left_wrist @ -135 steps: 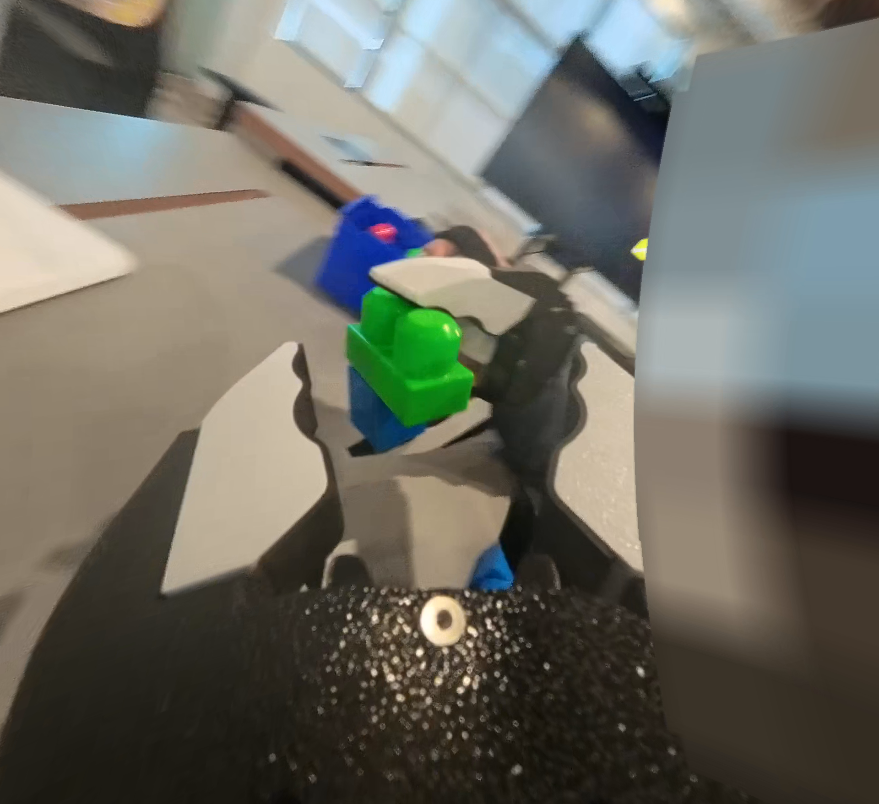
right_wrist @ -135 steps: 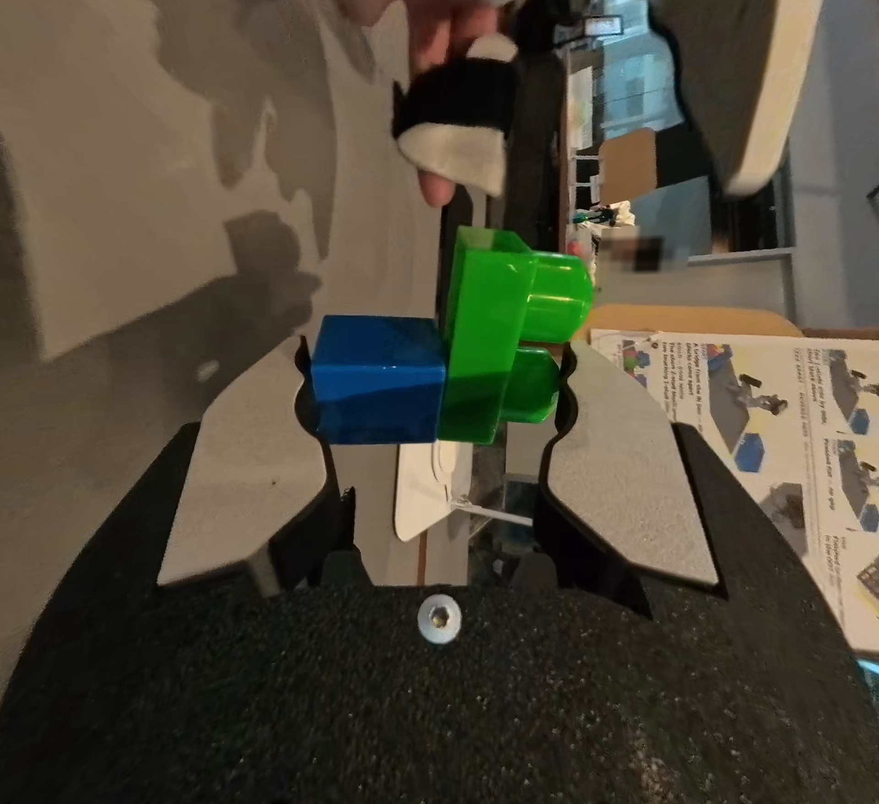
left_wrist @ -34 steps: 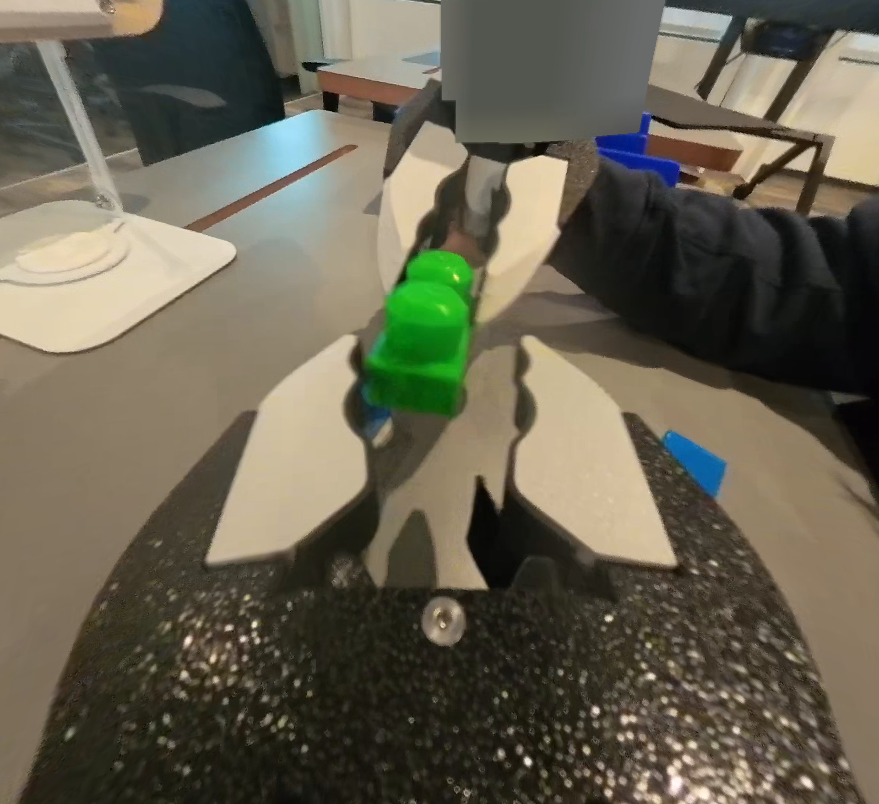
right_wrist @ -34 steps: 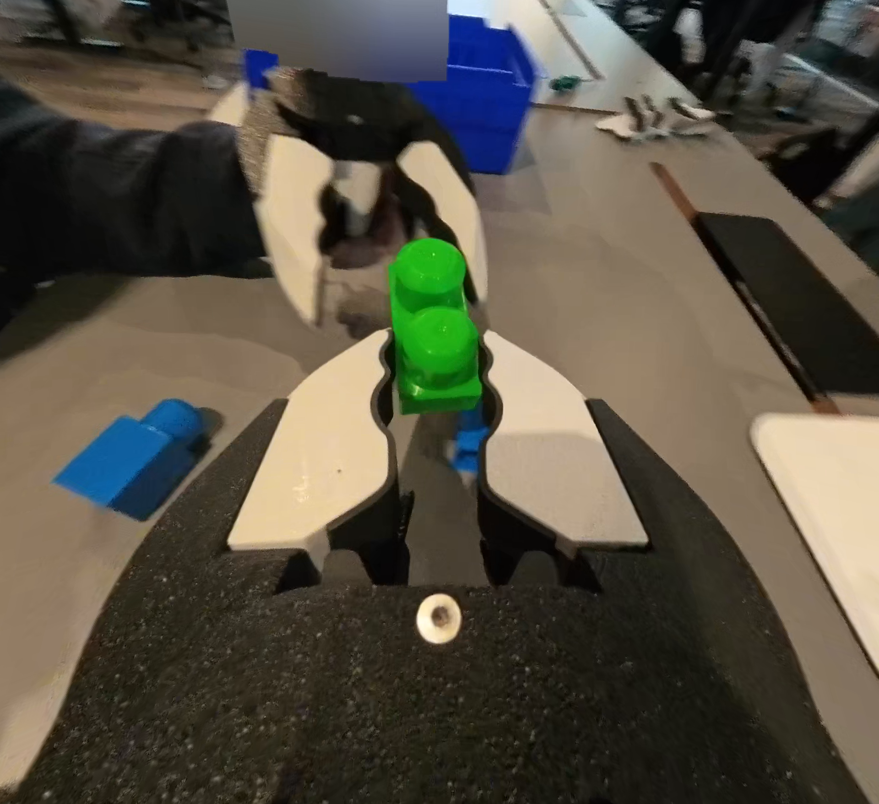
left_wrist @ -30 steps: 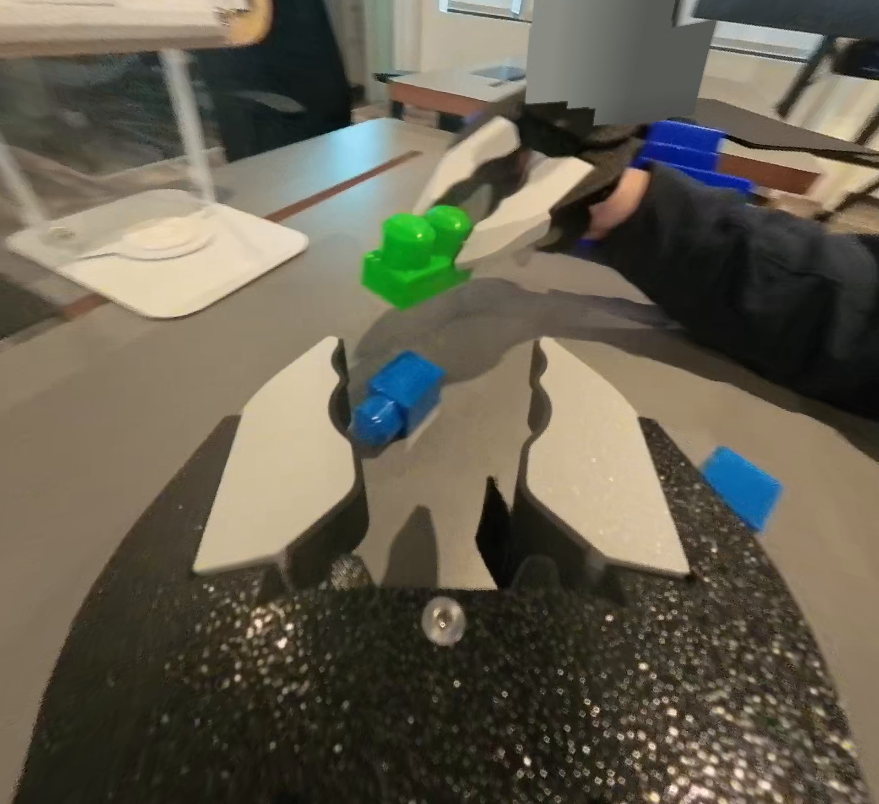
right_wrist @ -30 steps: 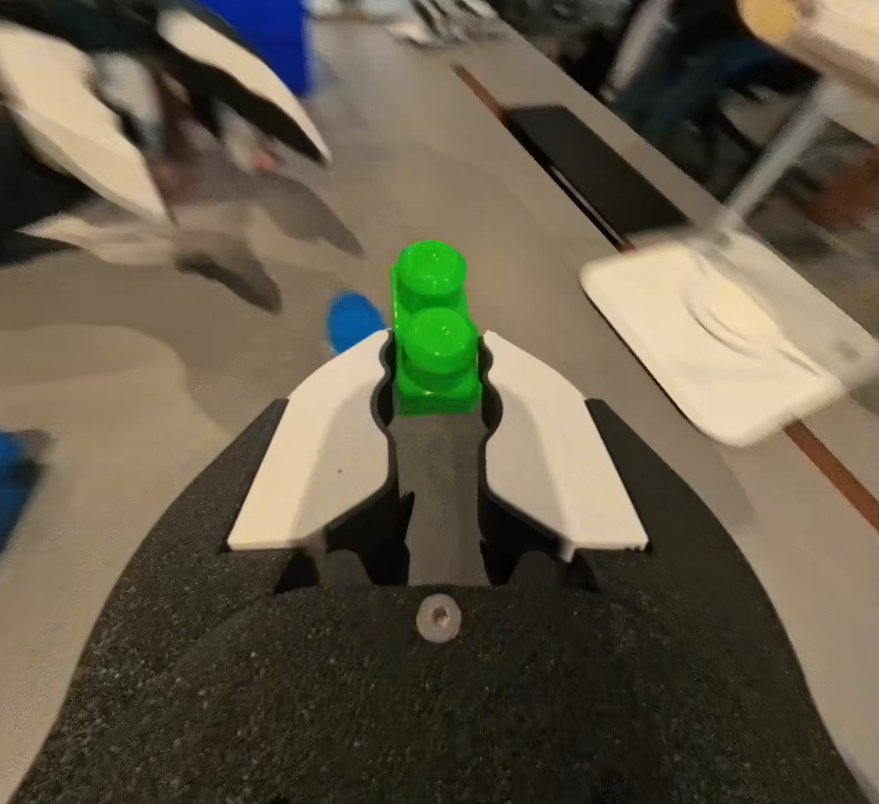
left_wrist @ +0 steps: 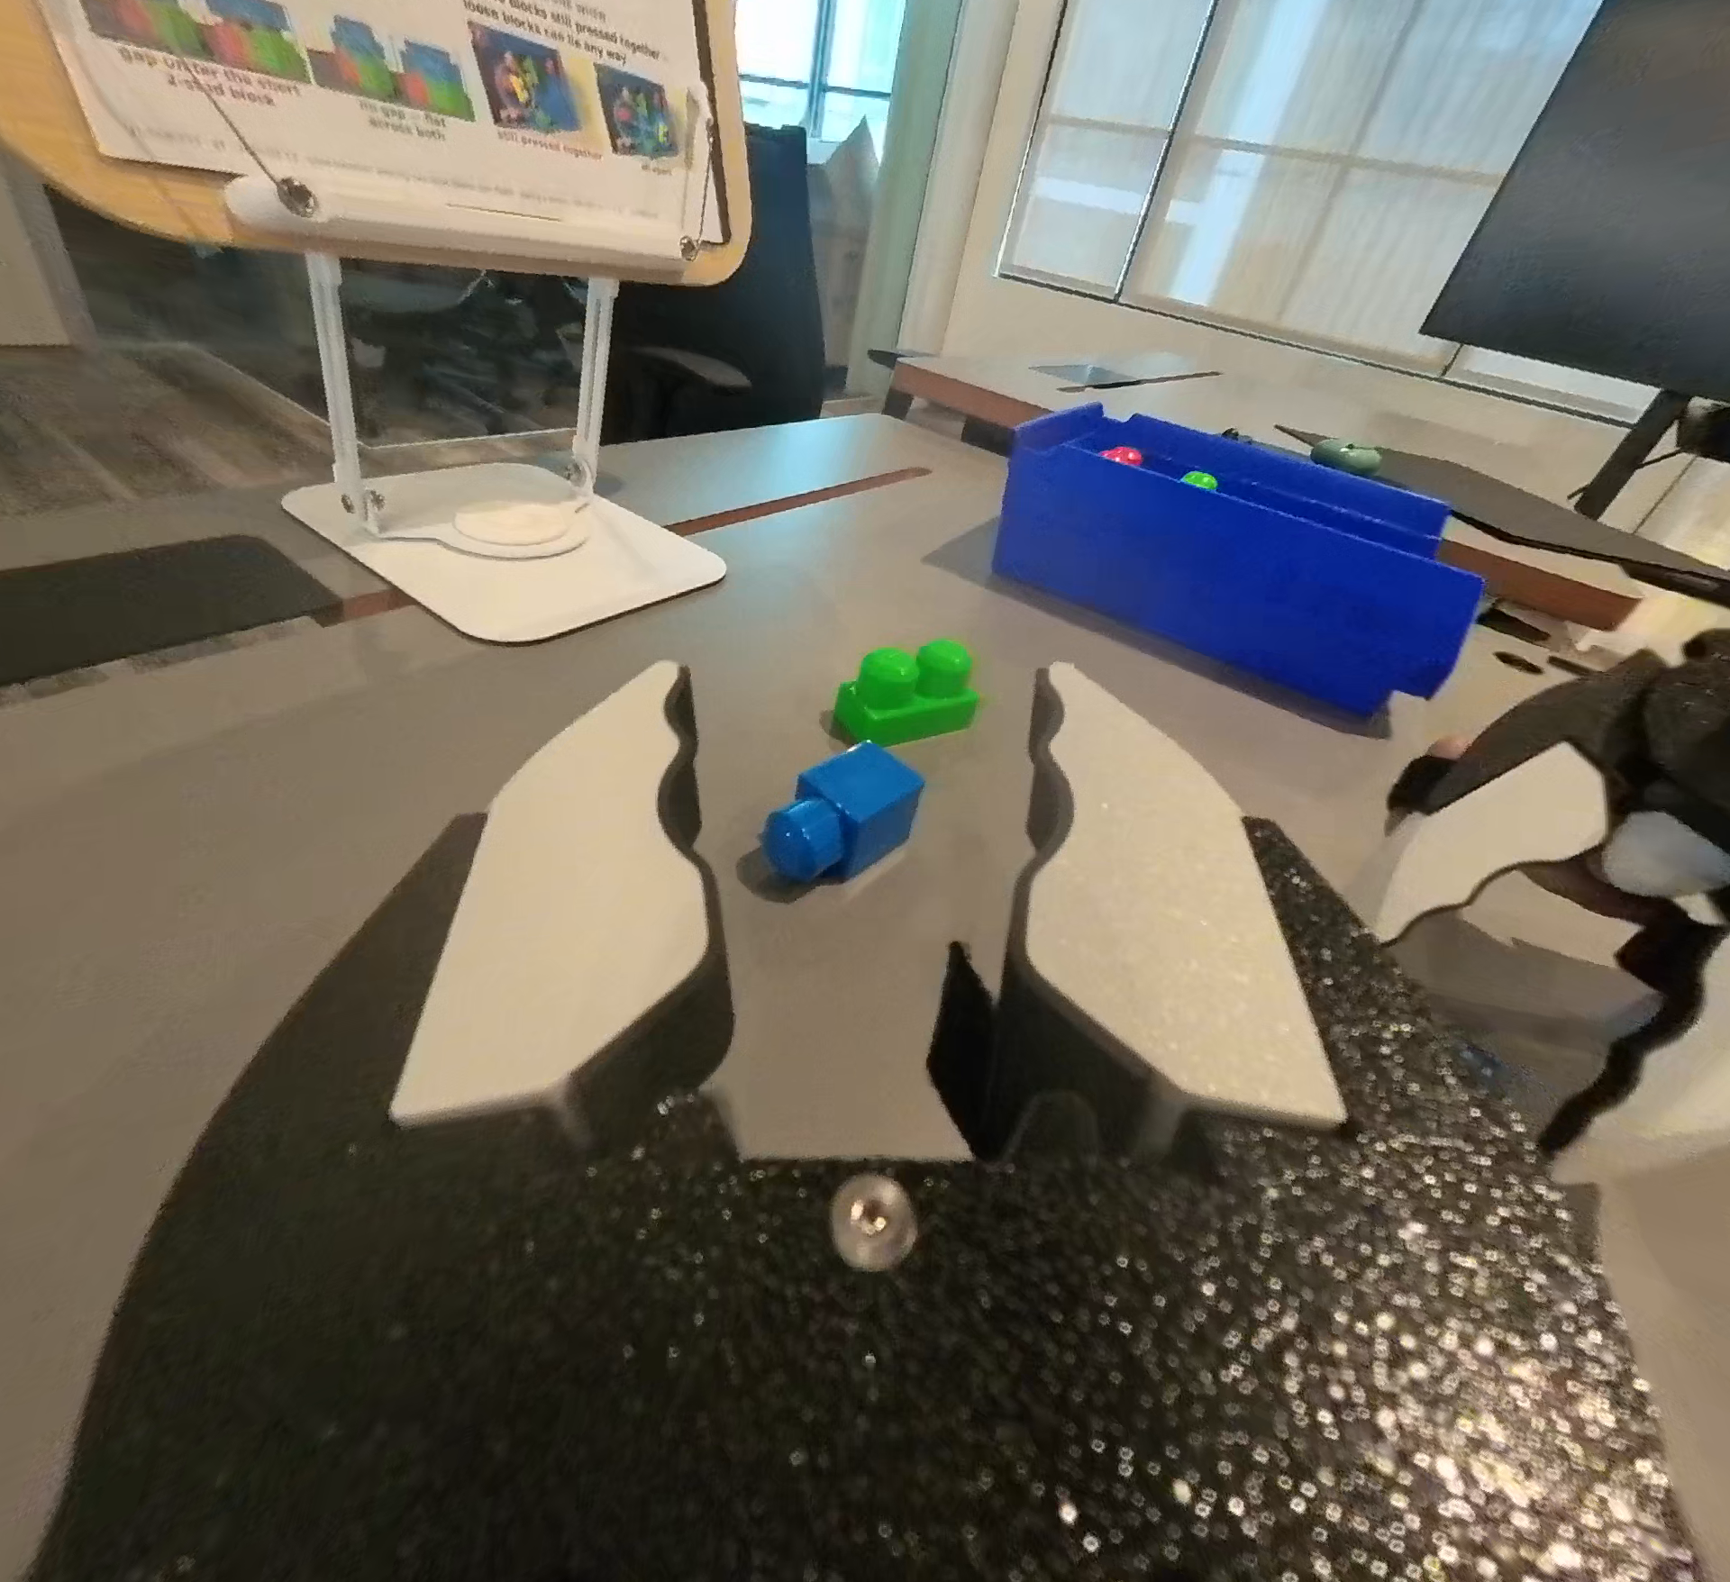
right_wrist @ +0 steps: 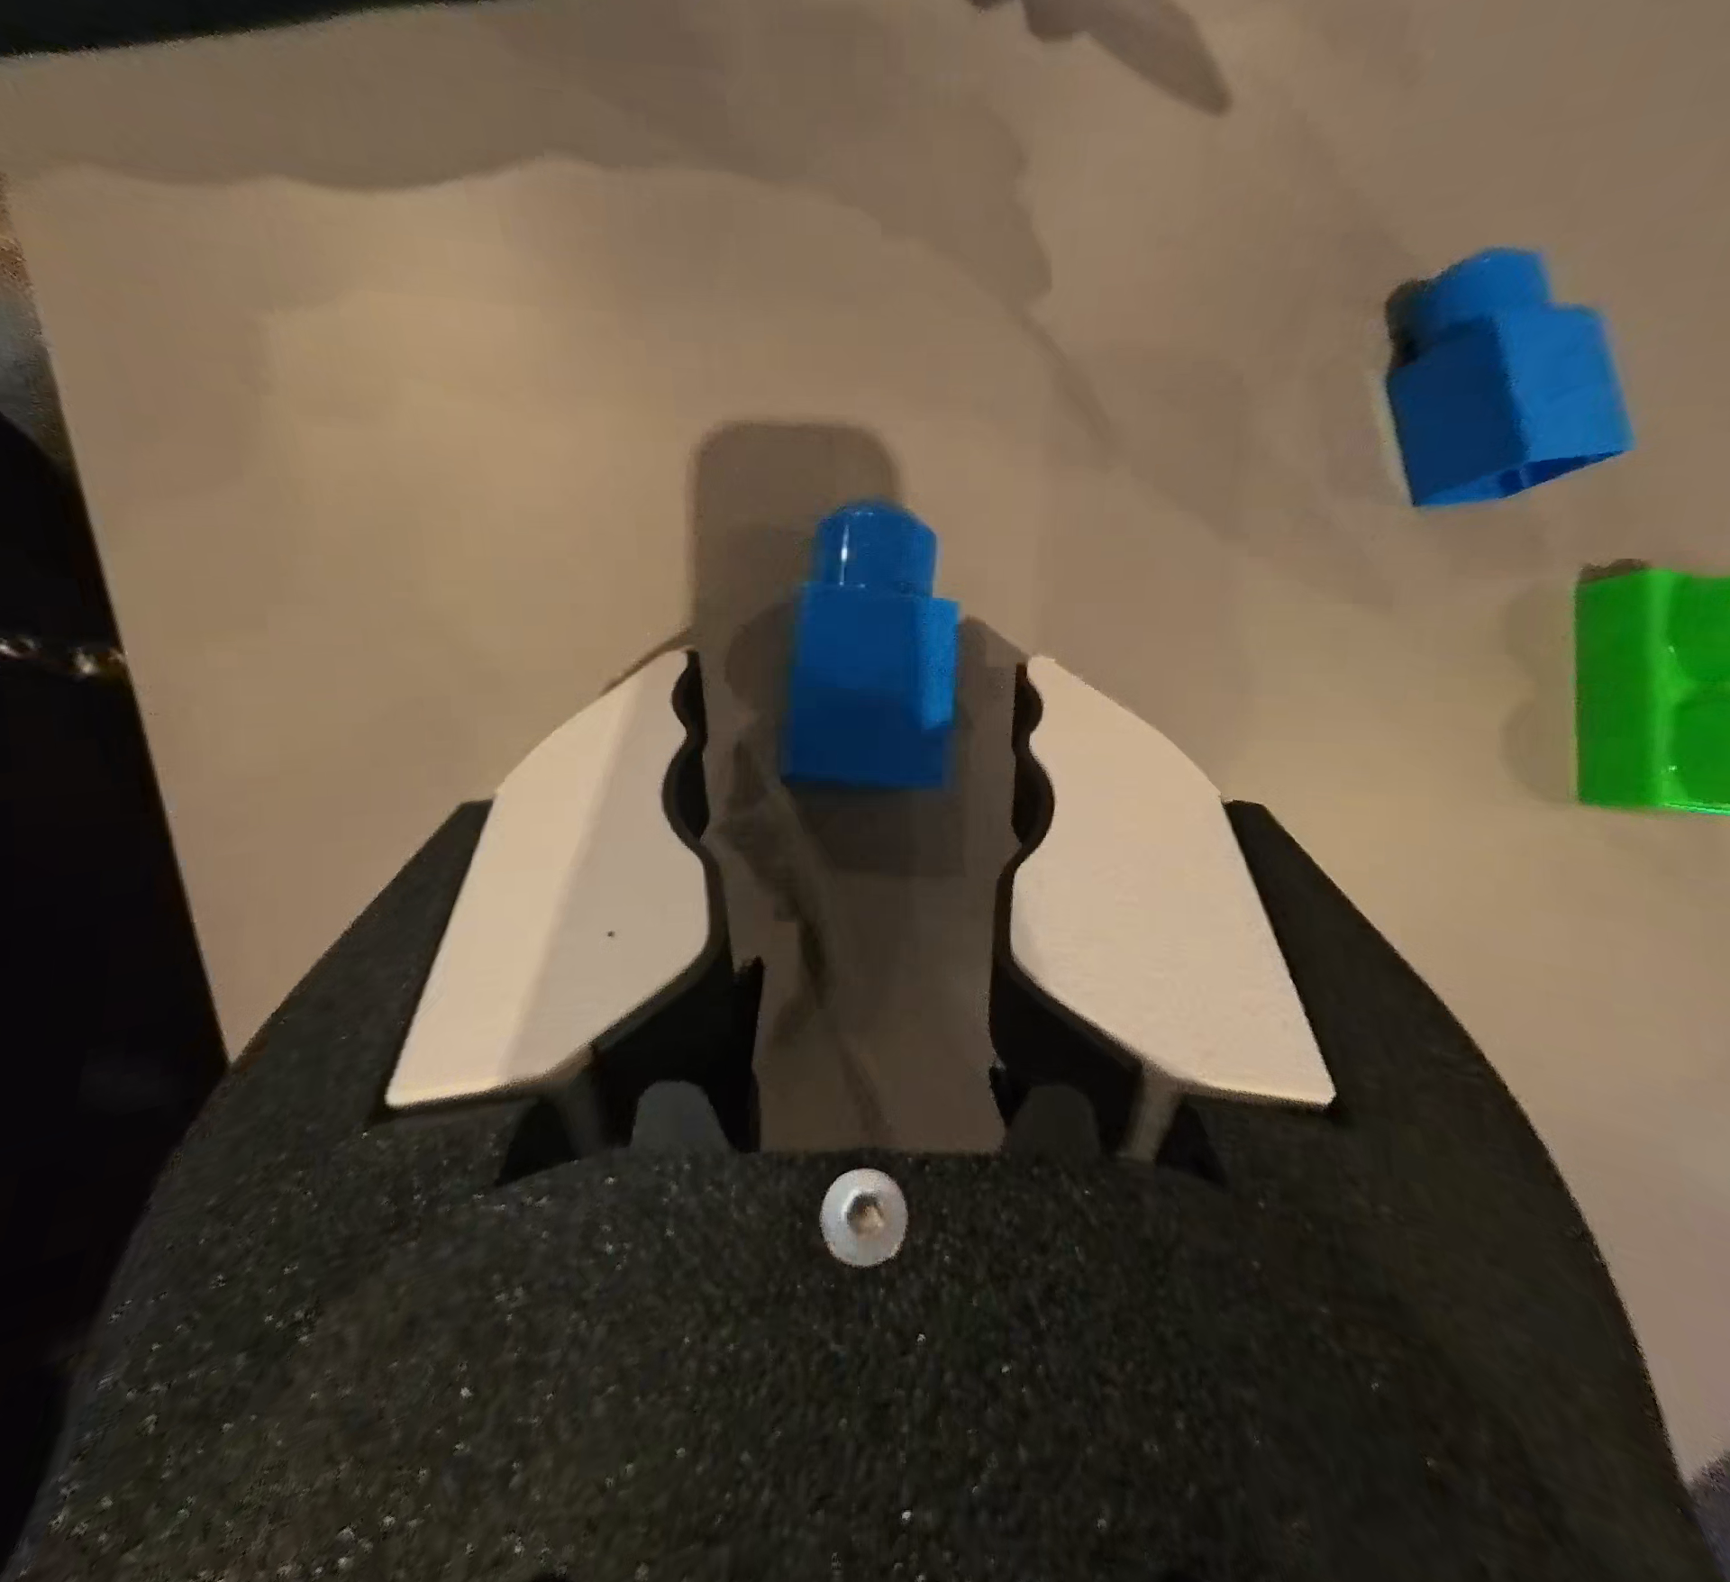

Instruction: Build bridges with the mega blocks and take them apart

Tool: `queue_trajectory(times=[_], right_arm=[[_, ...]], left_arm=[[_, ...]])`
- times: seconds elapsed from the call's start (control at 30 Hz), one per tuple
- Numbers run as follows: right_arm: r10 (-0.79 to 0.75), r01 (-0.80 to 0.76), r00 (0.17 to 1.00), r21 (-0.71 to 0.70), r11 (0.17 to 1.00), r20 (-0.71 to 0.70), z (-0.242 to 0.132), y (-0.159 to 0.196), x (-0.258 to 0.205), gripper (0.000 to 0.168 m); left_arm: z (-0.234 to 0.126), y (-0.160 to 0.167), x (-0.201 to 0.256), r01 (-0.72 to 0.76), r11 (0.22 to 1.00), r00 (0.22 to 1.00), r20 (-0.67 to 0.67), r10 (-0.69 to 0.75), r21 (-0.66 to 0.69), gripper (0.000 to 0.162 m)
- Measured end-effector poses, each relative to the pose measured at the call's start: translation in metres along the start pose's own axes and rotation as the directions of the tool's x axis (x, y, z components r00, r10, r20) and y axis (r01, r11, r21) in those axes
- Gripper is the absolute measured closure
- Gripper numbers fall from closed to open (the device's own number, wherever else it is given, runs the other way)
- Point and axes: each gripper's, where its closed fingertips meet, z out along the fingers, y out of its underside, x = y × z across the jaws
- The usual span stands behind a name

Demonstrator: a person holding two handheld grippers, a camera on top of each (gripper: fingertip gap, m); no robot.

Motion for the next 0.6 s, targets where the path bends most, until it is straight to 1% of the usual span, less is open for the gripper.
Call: queue_trajectory(times=[0.03, 0.07, 0.1, 0.13, 0.17, 0.23, 0.3, 0.37, 0.43, 0.53, 0.6], right_arm=[[0.005, -0.005, 1.0, 0.002, 1.0, -0.016, 0.001, 0.0, 0.001, 0.107], [-0.005, 0.004, 0.999, -0.027, 1.0, -0.043, 0.002, 0.003, 0.005, 0.112], [-0.027, 0.022, 0.997, -0.074, 0.997, -0.075, 0.004, 0.01, 0.01, 0.127], [-0.042, 0.033, 0.993, -0.087, 0.996, -0.107, 0.006, 0.013, 0.017, 0.131], [-0.036, 0.031, 0.994, -0.056, 0.998, -0.106, 0.006, 0.009, 0.019, 0.132], [0.012, -0.006, 0.996, 0.063, 0.998, -0.085, 0.002, -0.006, 0.025, 0.133], [0.046, -0.019, 0.993, 0.235, 0.972, -0.109, -0.009, -0.027, 0.04, 0.133], [0.073, -0.025, 0.992, 0.411, 0.911, -0.103, -0.022, -0.047, 0.054, 0.133], [0.076, -0.034, 0.996, 0.562, 0.826, -0.052, -0.035, -0.064, 0.06, 0.133], [0.069, -0.082, 0.997, 0.666, 0.741, 0.046, -0.041, -0.075, 0.062, 0.133], [0.055, -0.106, 0.994, 0.681, 0.725, 0.097, -0.036, -0.076, 0.059, 0.133]], left_arm=[[-0.003, 0.001, 0.002, -0.006, 1.0, 1.0, 0.0, 0.006, -0.001, 0.094], [-0.007, 0.002, 0.004, -0.01, 1.0, 1.0, -0.004, 0.01, 0.0, 0.094], [-0.01, 0.002, 0.008, -0.009, 1.0, 1.0, -0.015, 0.009, 0.007, 0.094], [-0.014, 0.001, 0.013, -0.004, 1.0, 0.999, -0.035, 0.005, 0.02, 0.093], [-0.018, 0.0, 0.02, 0.0, 0.999, 0.998, -0.068, 0.002, 0.035, 0.093], [-0.026, -0.001, 0.038, 0.0, 0.999, 0.988, -0.154, 0.008, 0.049, 0.091], [-0.03, 0.001, 0.055, -0.006, 0.999, 0.97, -0.241, 0.015, 0.04, 0.088], [-0.028, 0.007, 0.068, -0.002, 1.0, 0.951, -0.308, 0.006, 0.013, 0.085], [-0.022, 0.015, 0.079, 0.011, 1.0, 0.931, -0.364, -0.02, -0.028, 0.08], [-0.014, 0.026, 0.095, 0.021, 0.998, 0.898, -0.437, -0.047, -0.064, 0.078], [-0.01, 0.029, 0.104, 0.008, 0.998, 0.885, -0.465, -0.034, -0.058, 0.085]])
